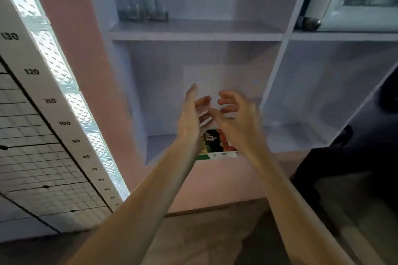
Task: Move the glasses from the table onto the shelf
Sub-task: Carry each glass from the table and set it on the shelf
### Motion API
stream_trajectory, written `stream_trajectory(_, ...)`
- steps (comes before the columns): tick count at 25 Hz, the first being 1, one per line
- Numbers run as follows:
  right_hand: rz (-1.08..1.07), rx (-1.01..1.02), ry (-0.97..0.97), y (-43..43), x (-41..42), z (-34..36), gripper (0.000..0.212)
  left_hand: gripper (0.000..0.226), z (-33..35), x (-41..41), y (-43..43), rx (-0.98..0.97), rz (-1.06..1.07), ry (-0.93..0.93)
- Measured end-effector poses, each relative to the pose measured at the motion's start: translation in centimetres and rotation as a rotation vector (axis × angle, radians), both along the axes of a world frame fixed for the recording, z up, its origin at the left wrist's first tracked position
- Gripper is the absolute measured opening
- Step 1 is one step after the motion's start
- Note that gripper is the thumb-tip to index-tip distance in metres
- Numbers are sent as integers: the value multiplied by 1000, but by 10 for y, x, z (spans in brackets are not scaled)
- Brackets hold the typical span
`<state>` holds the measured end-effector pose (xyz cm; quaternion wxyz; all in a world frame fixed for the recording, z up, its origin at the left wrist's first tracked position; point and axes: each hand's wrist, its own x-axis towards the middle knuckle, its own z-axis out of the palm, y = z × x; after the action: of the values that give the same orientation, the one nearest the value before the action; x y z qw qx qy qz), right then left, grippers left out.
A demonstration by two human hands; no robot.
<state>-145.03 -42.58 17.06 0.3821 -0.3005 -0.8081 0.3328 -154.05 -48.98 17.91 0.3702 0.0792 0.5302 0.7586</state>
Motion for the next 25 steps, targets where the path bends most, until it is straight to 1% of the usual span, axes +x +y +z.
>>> stream_trajectory(2, -60, -65, -31, 12, 45, -28, 42, 57, -23, 39, 17, -61, -108, -10)
stream_trajectory(5, -171, -171, -37, 21, 119, -63, 44, 46, -50, 103, 37, -133, -199, 3)
stream_trajectory(8, -320, -267, -25, 21, 214, -90, 47, 35, -74, 183, 51, -186, -348, 0)
stream_trajectory(10, -414, -325, -2, 15, 285, -104, 49, 28, -87, 244, 58, -228, -460, 30)
stream_trajectory(12, -493, -337, -5, 7, 347, -111, 51, 21, -99, 298, 61, -265, -541, 101)
stream_trajectory(14, -588, -366, 10, -7, 422, -115, 46, 15, -109, 369, 57, -293, -626, 125)
stream_trajectory(16, -681, -393, 45, -24, 492, -120, 37, 19, -121, 434, 54, -287, -713, 82)
stream_trajectory(18, -784, -420, 80, -41, 556, -126, 31, 34, -135, 495, 51, -280, -814, 56)
stream_trajectory(19, -828, -430, 95, -50, 584, -127, 29, 37, -141, 525, 50, -279, -868, 53)
stream_trajectory(21, -885, -440, 108, -65, 628, -128, 31, 33, -151, 573, 48, -286, -953, 60)
stream_trajectory(24, -1015, -443, 149, -85, 699, -128, 41, 17, -154, 656, 49, -286, -1088, 61)
stream_trajectory(25, -1070, -440, 162, -91, 721, -129, 43, 17, -155, 683, 51, -278, -1144, 45)
